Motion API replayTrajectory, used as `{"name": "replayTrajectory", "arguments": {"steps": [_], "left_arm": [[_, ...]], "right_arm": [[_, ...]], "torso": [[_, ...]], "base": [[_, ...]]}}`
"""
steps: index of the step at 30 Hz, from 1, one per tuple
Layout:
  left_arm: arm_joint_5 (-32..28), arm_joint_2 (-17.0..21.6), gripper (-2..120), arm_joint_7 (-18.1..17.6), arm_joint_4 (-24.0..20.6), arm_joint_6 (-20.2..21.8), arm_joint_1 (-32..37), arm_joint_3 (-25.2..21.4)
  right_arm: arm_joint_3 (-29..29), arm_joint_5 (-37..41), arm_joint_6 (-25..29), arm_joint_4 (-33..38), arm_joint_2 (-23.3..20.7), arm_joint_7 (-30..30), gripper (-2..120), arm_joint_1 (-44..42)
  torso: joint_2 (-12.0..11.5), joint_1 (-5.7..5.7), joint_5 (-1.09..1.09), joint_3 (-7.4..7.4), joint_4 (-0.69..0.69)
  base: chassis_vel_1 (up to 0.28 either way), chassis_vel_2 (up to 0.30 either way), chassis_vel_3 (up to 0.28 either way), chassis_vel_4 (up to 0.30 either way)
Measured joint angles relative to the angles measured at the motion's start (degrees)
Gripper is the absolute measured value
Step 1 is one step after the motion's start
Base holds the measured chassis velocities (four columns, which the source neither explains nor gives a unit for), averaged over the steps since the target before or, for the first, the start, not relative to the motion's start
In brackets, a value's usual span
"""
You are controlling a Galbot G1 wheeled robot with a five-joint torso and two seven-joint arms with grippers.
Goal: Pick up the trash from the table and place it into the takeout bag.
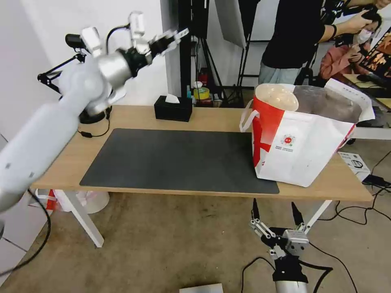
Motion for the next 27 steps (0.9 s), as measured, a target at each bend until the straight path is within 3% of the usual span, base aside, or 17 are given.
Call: {"name": "replayTrajectory", "arguments": {"steps": [3, 6, 7, 13, 16, 18, 20, 22, 24, 26, 27], "left_arm": [[1.9, 2.7, 100, -1.2, -6.4, -0.8, 9.4, -5.4], [2.4, 3.6, 100, -2.0, -9.9, -1.6, 13.2, -7.8], [2.7, 4.5, 100, -2.7, -13.3, -2.7, 17.1, -9.4], [6.2, 3.8, 100, -5.2, -22.4, -4.4, 29.9, -11.5], [8.2, 2.9, 100, -5.5, -24.4, -4.8, 33.8, -11.7], [12.0, 1.8, 100, -6.1, -27.3, -6.2, 39.2, -12.1], [13.1, 1.5, 100, -6.3, -27.8, -6.7, 40.2, -12.3], [19.9, -0.4, 100, -7.1, -29.8, -9.8, 45.8, -15.0], [21.4, -0.9, 100, -7.1, -30.3, -10.2, 47.4, -15.8], [30.9, -4.5, 100, -6.6, -32.7, -11.9, 56.5, -19.9], [32.3, -5.2, 100, -6.5, -33.0, -12.2, 57.9, -20.4]], "right_arm": [[0.0, 0.0, 0.0, 0.0, 0.0, 0.0, 100, 0.0], [0.0, 0.0, 0.0, 0.0, 0.0, 0.0, 100, 0.0], [0.0, 0.0, 0.0, 0.0, 0.0, 0.0, 100, 0.0], [0.0, 0.0, 0.0, 0.0, 0.0, 0.0, 100, 0.0], [0.0, 0.0, 0.0, 0.0, 0.0, 0.0, 100, 0.0], [0.0, 0.0, 0.0, 0.0, 0.0, 0.0, 100, 0.0], [0.0, 0.0, 0.0, 0.0, 0.0, 0.0, 100, 0.0], [0.0, 0.0, 0.0, 0.0, 0.0, 0.0, 100, 0.0], [0.0, 0.0, 0.0, 0.0, 0.0, 0.0, 100, 0.0], [0.0, 0.0, 0.0, 0.0, 0.0, 0.0, 100, 0.0], [0.0, 0.0, 0.0, 0.0, 0.0, 0.0, 100, 0.0]], "torso": [[0.0, 0.0, 0.03, 0.0, 0.0], [0.0, 0.0, 0.01, 0.0, 0.0], [0.0, -0.01, 0.06, -0.01, 0.0], [0.0, 0.0, 0.04, 0.0, -0.01], [0.0, 0.0, 0.01, 0.0, 0.0], [0.0, 0.0, 0.03, 0.0, -0.01], [0.0, 0.0, 0.03, 0.0, 0.0], [0.0, 0.01, 0.04, 0.0, -0.03], [0.0, 0.01, 0.04, 0.0, -0.03], [0.0, 0.0, 0.03, 0.0, 0.01], [0.0, 0.0, 0.03, 0.0, 0.01]], "base": [[0.0, 0.0, 0.0, 0.0], [0.0, 0.0, 0.0, 0.0], [0.0, 0.0, 0.0, 0.0], [0.0, 0.0, 0.0, 0.0], [0.0, 0.0, 0.0, 0.0], [0.0, 0.0, 0.0, 0.0], [0.0, 0.0, 0.0, 0.0], [0.0, 0.0, 0.0, 0.0], [0.0, 0.0, 0.0, 0.0], [0.0, 0.0, 0.0, 0.0], [0.0, 0.0, 0.0, 0.0]]}}
